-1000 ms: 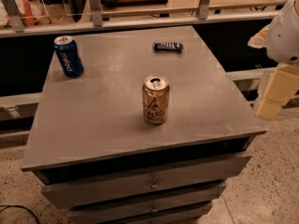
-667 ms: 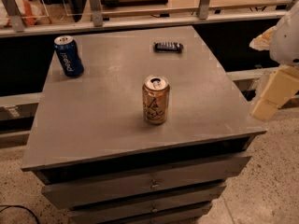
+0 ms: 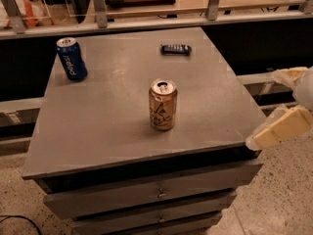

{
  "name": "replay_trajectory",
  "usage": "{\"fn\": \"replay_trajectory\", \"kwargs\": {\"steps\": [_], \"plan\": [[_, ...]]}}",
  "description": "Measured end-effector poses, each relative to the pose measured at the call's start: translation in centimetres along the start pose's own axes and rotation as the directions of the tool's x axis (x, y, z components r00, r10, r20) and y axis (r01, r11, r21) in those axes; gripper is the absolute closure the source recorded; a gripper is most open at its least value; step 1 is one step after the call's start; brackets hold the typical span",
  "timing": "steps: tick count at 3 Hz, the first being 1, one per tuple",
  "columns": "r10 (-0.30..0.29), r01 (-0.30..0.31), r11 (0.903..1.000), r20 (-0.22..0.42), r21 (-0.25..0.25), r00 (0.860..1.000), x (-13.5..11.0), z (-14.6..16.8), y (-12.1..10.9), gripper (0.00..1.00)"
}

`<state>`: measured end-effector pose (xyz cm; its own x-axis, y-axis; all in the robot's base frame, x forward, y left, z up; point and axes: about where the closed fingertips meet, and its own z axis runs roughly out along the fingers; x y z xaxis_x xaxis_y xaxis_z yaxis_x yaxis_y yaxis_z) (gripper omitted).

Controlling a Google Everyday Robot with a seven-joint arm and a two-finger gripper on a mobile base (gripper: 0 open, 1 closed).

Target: Move orange can near rxbar blueberry

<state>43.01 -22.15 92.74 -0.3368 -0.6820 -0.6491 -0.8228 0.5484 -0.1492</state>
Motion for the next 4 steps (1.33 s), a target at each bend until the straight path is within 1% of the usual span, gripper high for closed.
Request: {"fn": "replay_trajectory", "kwargs": {"steps": [1,2,3,4], "plan": [[0.050,-0.055,0.9983,0.191,0.019,0.980,-2.8,1.3,1.0,0.00],[0.078,-0.075,0.9969,0.316,-0.023,0.945,-6.4,2.2,2.5,0.00],[0.083,-0.077,0.9965,0.335,-0.033,0.938,-7.3,2.0,2.8,0.00],[0.093,-0.095,0.9954,0.336,-0.010,0.937,-7.4,2.0,3.4,0.00]]}}
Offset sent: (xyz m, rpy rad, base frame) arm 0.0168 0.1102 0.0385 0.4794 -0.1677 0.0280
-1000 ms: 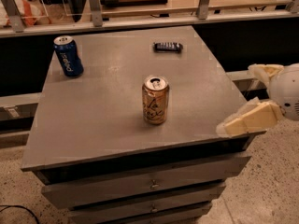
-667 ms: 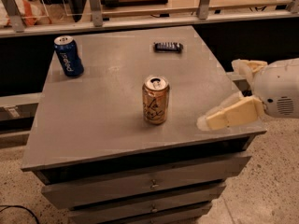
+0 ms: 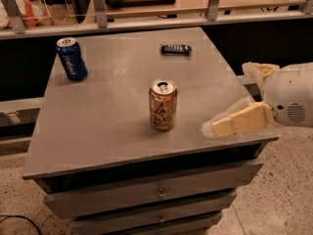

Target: Move orange can near rxbar blueberry

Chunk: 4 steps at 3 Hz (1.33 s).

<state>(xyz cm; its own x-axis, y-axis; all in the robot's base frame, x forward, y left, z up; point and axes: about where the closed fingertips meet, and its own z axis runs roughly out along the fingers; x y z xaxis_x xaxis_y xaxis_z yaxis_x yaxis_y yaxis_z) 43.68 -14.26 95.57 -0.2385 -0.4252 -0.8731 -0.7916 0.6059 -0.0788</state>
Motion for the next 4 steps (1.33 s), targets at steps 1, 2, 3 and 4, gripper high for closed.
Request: {"fn": "replay_trajectory", "kwargs": {"steps": [1,2,3,4], "plan": [[0.034,-0.033,0.9994,0.036,-0.008,0.999,0.9,1.8,1.4,0.00],[0.062,-0.057,0.9969,0.088,-0.054,0.994,1.1,4.9,2.9,0.00],[0.066,-0.057,0.9952,0.122,-0.079,0.990,1.0,7.9,3.9,0.00],[0.050,-0.036,0.9943,0.136,-0.100,0.989,1.1,10.5,4.0,0.00]]}}
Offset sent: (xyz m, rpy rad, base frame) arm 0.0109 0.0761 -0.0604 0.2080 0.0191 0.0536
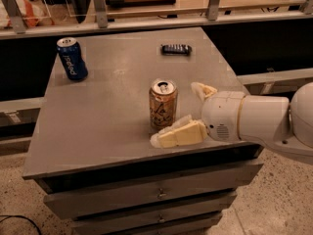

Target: Move orange can near rxbar blueberry

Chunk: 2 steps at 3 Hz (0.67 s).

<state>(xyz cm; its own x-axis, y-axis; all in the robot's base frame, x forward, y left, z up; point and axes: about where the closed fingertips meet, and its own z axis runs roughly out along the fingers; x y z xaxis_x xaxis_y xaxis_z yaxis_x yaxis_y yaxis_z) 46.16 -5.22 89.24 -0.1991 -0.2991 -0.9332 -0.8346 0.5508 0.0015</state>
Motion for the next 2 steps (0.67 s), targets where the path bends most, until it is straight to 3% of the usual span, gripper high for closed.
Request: {"fn": "replay_trajectory", "kwargs": {"steps": [2], "plan": [[-0.016,0.017,0.9991,0.031,-0.039,0.999,0.5,3.9,-0.3,0.00]]}}
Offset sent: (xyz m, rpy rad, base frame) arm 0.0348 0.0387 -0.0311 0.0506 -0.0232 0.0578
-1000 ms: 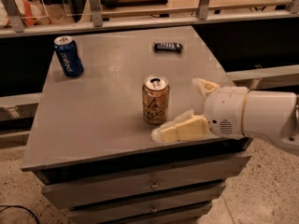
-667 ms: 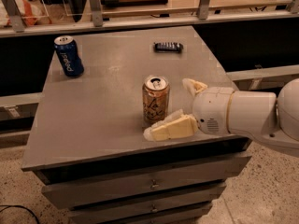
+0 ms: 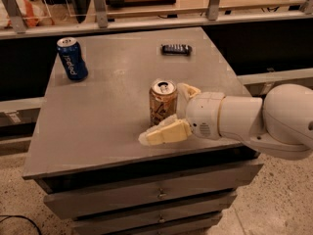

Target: Move orange can near rxbar blueberry

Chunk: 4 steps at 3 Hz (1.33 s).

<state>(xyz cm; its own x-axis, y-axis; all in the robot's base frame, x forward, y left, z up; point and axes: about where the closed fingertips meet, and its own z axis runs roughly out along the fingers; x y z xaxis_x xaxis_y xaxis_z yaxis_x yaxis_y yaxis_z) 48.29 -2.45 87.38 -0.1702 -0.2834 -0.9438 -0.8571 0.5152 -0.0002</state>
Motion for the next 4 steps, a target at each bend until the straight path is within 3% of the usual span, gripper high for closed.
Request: {"fn": "replay_trajectory", "kwargs": {"steps": [1,3,4], "plan": [[-0.010,0.011,0.9996,0.026,-0.025,1.000,-0.1,1.2,0.2,0.18],[-0.035,0.038,0.9982,0.060,-0.047,0.998,-1.0,1.7,0.3,0.64],[-0.050,0.050,0.9987,0.052,0.000,0.997,-1.4,0.0,-0.7,0.88]]}}
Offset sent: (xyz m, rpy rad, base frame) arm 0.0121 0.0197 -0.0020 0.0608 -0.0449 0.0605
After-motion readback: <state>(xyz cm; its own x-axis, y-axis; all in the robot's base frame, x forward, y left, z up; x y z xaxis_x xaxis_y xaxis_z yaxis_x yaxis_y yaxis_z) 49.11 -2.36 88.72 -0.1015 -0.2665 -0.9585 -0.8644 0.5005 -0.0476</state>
